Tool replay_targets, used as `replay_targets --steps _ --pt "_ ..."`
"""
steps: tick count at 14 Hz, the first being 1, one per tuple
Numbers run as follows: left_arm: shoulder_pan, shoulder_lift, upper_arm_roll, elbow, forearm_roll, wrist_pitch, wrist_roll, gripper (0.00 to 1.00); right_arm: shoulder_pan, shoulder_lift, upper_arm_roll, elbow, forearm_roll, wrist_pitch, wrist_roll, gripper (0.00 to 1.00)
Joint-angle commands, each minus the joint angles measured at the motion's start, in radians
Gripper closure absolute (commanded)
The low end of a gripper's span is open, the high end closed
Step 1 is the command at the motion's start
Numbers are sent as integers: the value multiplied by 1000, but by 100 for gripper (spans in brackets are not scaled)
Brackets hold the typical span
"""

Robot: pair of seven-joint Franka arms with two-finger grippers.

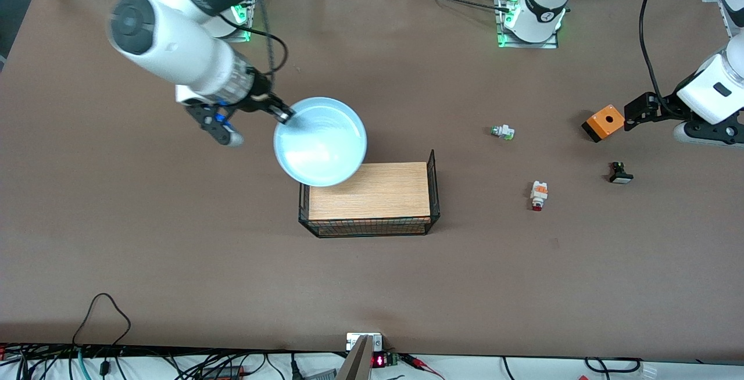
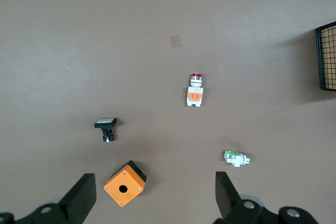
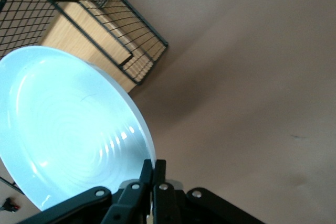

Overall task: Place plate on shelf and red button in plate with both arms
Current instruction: 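Lift the plate with the right gripper and carry it over the basket, then release the plate onto the board while the left gripper reaches the button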

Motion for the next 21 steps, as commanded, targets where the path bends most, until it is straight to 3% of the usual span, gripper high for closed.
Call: replay_targets --steps 1,13,15,16,17,21 --pt "3 -1 1 8 -10 -15 25 0 41 78 -10 46 -1 80 47 100" --pt "6 8 4 8 -13 -17 16 0 98 239 -27 27 -38 317 36 100" --pt "4 37 1 30 -13 -76 7 0 101 251 -39 23 -42 349 27 99" --pt "1 57 1 62 -13 -98 7 0 103 253 -41 23 -35 352 45 35" --pt "0 95 1 89 -12 -108 8 0 103 250 -42 23 -39 349 41 1" --pt "-9 251 1 123 -7 -98 25 0 87 115 -53 33 -44 224 16 0"
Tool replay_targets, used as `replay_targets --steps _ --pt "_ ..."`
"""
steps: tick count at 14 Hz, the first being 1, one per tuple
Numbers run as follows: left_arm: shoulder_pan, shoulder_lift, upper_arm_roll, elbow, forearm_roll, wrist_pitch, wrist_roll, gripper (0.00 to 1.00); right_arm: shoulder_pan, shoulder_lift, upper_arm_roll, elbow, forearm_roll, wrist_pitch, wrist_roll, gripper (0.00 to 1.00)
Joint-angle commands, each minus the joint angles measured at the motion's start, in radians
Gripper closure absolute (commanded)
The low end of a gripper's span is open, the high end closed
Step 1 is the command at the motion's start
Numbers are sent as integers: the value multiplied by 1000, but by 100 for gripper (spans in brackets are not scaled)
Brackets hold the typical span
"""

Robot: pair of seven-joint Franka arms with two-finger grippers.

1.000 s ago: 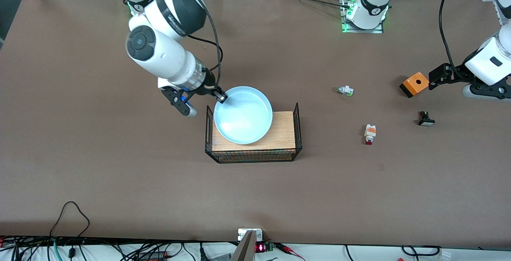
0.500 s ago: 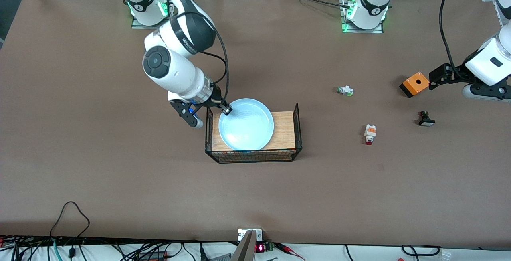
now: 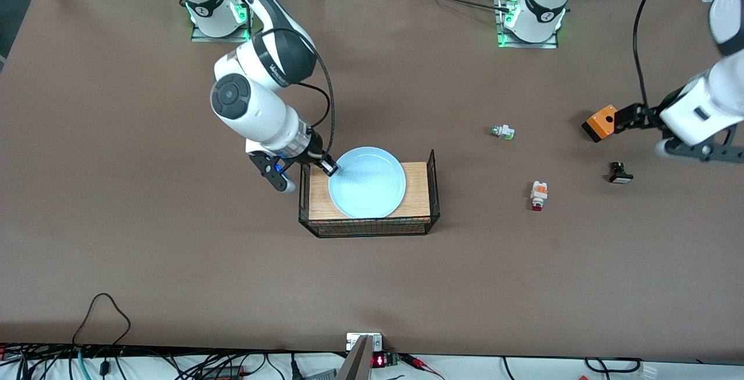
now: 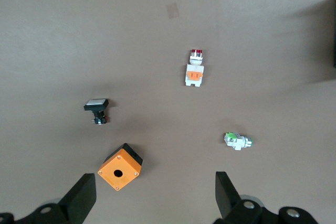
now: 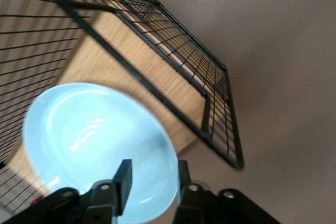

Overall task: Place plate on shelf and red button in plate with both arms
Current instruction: 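Release the plate onto the board while the left gripper reaches the button, then grasp the red push button with the left gripper while the right gripper retracts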

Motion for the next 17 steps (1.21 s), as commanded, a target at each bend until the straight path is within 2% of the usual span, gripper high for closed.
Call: replay_targets --steps 1,3,5,8,10,11,12,14,15,16,17 --pt "-20 145 -7 51 -2 50 23 0 -5 -128 -26 3 -29 -109 -29 0" --pt "-37 199 -13 15 -1 179 23 0 -43 -172 -35 8 -70 -201 -158 0" --pt "-38 244 -34 -60 -1 335 23 0 -109 -214 -37 8 -121 -314 -385 0" --pt "-43 261 -47 -276 -1 708 63 0 -256 -255 -37 6 -205 -408 -675 0" --pt "-49 299 -48 -372 -2 905 75 0 -345 -272 -37 8 -221 -465 -849 0" --pt "-48 320 -48 -397 -2 957 78 0 -358 -274 -45 9 -234 -499 -903 0" --pt "-48 334 -48 -418 -2 994 83 0 -361 -286 -78 16 -266 -511 -953 0" --pt "-49 363 -48 -424 -2 1011 83 0 -359 -309 -123 16 -294 -529 -1071 0" --pt "-46 380 -48 -418 -2 1013 84 6 -359 -314 -158 16 -300 -543 -1151 0" --pt "-48 380 -48 -414 -2 1013 89 37 -359 -324 -195 16 -302 -548 -1214 0" --pt "-49 377 -48 -414 -2 1011 94 59 -362 -329 -213 16 -304 -559 -1243 0"
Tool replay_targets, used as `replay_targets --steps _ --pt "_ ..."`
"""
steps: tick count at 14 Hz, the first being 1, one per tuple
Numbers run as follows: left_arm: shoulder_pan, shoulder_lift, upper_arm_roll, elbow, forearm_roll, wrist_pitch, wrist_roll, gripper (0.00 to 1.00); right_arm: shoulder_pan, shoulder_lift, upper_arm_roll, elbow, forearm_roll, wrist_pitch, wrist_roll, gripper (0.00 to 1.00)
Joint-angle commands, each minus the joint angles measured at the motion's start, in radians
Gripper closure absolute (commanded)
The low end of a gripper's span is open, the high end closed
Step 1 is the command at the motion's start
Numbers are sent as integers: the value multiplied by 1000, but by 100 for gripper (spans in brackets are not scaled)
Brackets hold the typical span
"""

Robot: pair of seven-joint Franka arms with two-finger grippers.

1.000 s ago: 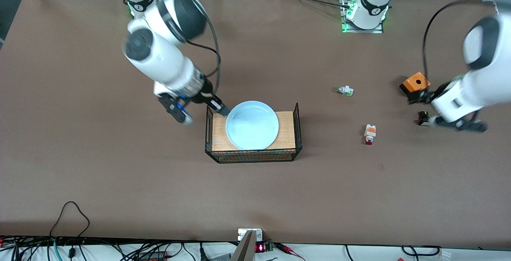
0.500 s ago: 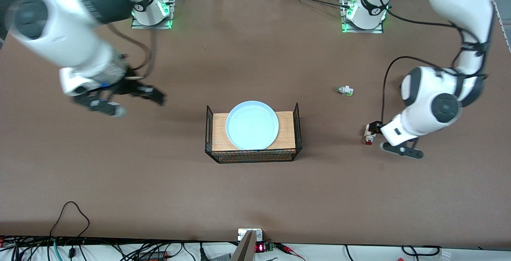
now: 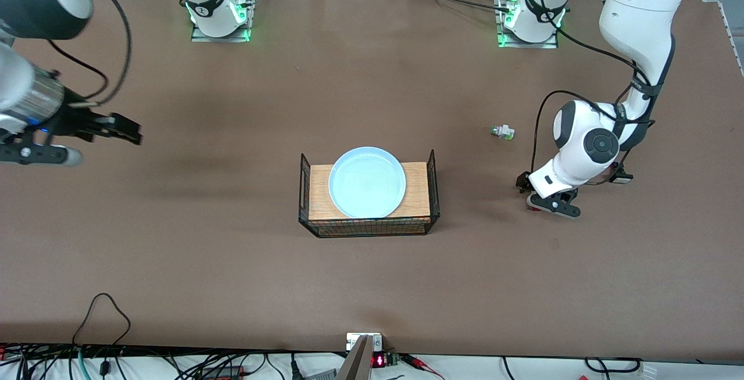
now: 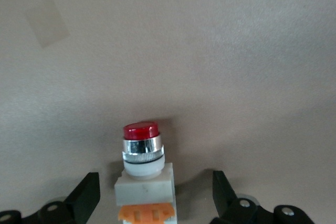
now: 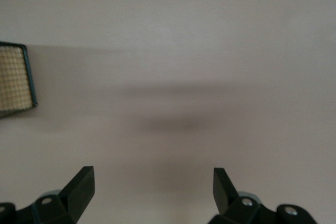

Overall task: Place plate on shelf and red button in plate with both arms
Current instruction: 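Grasp the red push button with the left gripper while the right gripper retracts, then lift the red button with the left gripper and carry it to the plate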

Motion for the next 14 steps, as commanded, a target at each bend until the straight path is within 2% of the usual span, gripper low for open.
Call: replay_targets --steps 1,2,4,6,8,10,12,14 --pt "-1 -5 3 7 -3 -2 31 82 0 -30 -53 -6 -16 -71 -95 0" --pt "0 -6 1 7 -3 -5 31 94 -2 -42 -65 -8 -14 -97 -95 0" --pt "6 -15 1 12 -3 -31 31 95 3 -77 -67 -58 -14 -80 -92 0" --pt "6 -49 -2 67 -3 -134 31 95 3 -137 -65 -139 -16 -24 -94 0" --pt "-1 -77 -40 194 -13 -327 22 95 3 -199 -65 -222 -16 15 -92 0" --pt "-3 -80 -94 396 -20 -567 -21 92 3 -214 -65 -231 -16 1 -79 0" --pt "-10 -74 -164 578 -65 -774 -177 92 3 -217 -65 -230 -14 -14 -79 0" --pt "-9 -75 -244 671 -151 -848 -290 92 3 -217 -65 -225 -14 -20 -79 0"
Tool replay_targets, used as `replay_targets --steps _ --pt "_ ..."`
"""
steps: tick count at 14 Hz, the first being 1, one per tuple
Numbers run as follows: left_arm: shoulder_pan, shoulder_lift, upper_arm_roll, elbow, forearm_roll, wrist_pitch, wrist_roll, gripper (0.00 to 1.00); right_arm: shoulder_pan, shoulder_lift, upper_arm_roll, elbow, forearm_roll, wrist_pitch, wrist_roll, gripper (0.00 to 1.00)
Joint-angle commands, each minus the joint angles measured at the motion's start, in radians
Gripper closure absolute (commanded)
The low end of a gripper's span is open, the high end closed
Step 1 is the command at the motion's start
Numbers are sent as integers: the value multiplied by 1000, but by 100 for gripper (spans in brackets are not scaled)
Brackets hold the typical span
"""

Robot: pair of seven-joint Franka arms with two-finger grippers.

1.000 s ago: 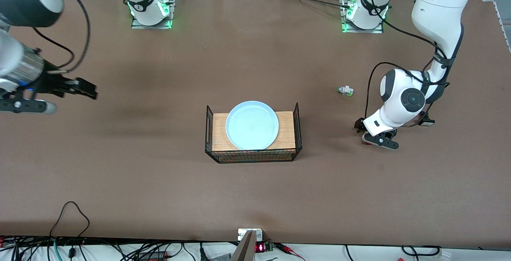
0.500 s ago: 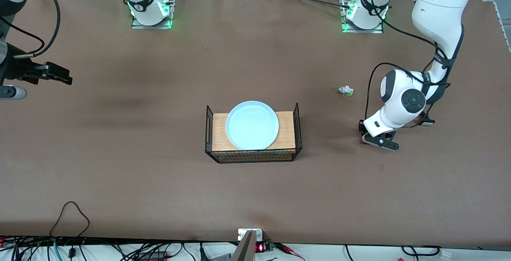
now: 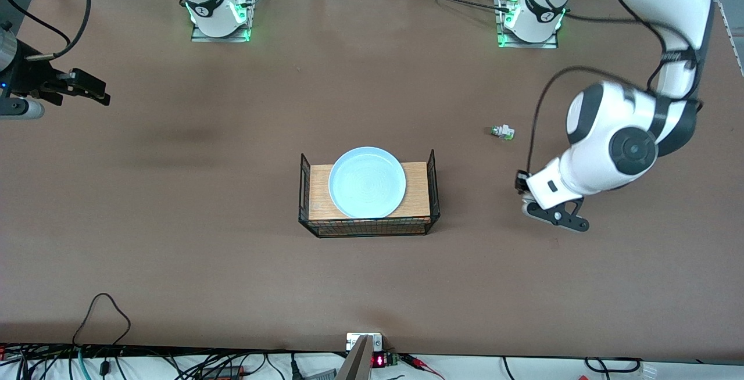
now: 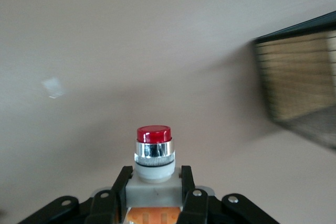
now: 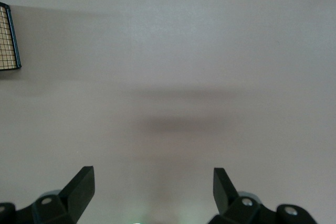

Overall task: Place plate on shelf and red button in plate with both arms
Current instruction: 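Lift the red button with the left gripper and carry it to the plate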

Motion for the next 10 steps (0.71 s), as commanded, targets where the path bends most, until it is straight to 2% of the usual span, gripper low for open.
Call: replay_targets --steps 1,2,3,7,9,10 --pt "-1 31 -94 129 -99 -75 -120 92 3 -21 4 -19 -14 0 5 0" --pt "-27 37 -143 137 -113 -66 -158 92 3 -22 2 -19 -14 -1 5 0" --pt "-74 60 -154 172 -110 -16 -188 92 3 -28 2 -19 -14 -1 3 0" --pt "-231 185 -147 226 -92 277 -344 92 3 -33 2 -19 -14 -12 5 0" --pt "-294 245 -119 226 -48 402 -373 92 3 -33 2 -19 -14 -12 5 0" --pt "-332 259 -86 224 -14 419 -381 92 3 -35 2 -19 -14 -12 5 0"
